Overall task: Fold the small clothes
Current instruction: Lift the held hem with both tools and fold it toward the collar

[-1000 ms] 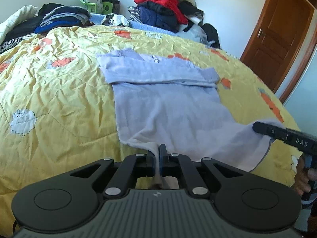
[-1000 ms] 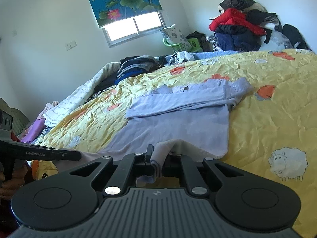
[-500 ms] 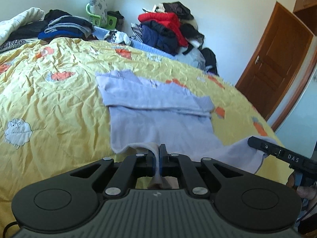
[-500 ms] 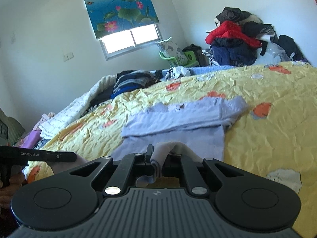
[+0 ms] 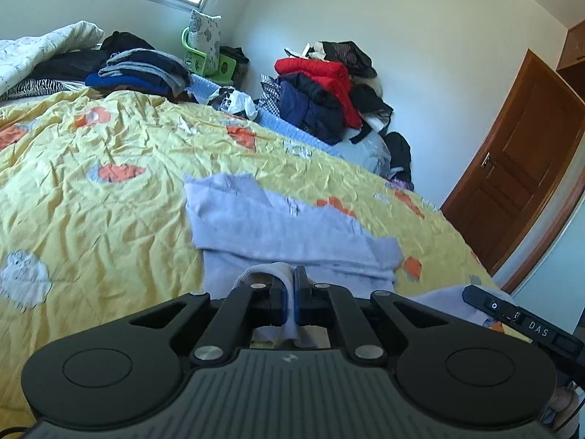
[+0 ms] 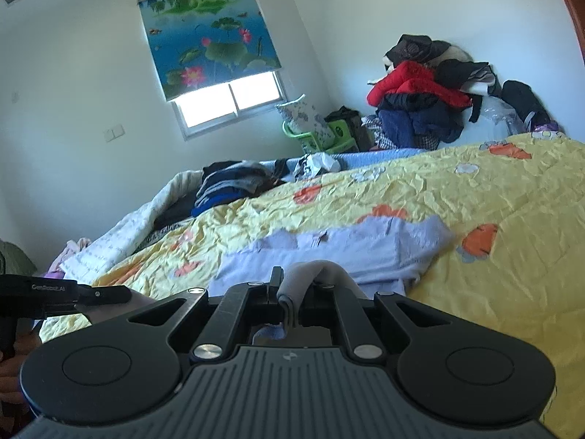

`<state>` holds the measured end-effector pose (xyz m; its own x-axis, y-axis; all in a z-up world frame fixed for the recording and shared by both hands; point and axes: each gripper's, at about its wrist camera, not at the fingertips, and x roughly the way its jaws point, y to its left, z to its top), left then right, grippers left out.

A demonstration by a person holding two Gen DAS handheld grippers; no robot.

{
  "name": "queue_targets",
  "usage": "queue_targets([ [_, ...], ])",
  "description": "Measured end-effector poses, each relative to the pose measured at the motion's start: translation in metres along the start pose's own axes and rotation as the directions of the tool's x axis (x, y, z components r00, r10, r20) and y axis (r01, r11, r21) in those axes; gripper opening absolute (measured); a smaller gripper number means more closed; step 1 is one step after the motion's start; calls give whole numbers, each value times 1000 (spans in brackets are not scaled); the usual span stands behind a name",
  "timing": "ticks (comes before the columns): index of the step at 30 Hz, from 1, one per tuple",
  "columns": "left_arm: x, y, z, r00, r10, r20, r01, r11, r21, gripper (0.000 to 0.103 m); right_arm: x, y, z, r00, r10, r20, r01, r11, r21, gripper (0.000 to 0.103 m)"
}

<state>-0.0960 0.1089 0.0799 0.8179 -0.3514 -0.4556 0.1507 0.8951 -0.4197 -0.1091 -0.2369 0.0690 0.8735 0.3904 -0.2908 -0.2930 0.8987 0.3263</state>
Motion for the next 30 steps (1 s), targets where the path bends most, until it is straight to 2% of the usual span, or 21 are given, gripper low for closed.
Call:
queue_targets([
  [13,51,-6,36,997,79,14,-79,996,28,4,43,-29,17,999,-30,35,27,997,71,11],
  [20,79,-8,47,991,132,-1,-131,991,40,4,68,-45,21,999,-38,21,35,994,99,11],
  [30,109,-16,57,981,196,-5,-195,975,103,4,94,-58,28,999,-50,6,49,993,111,11],
])
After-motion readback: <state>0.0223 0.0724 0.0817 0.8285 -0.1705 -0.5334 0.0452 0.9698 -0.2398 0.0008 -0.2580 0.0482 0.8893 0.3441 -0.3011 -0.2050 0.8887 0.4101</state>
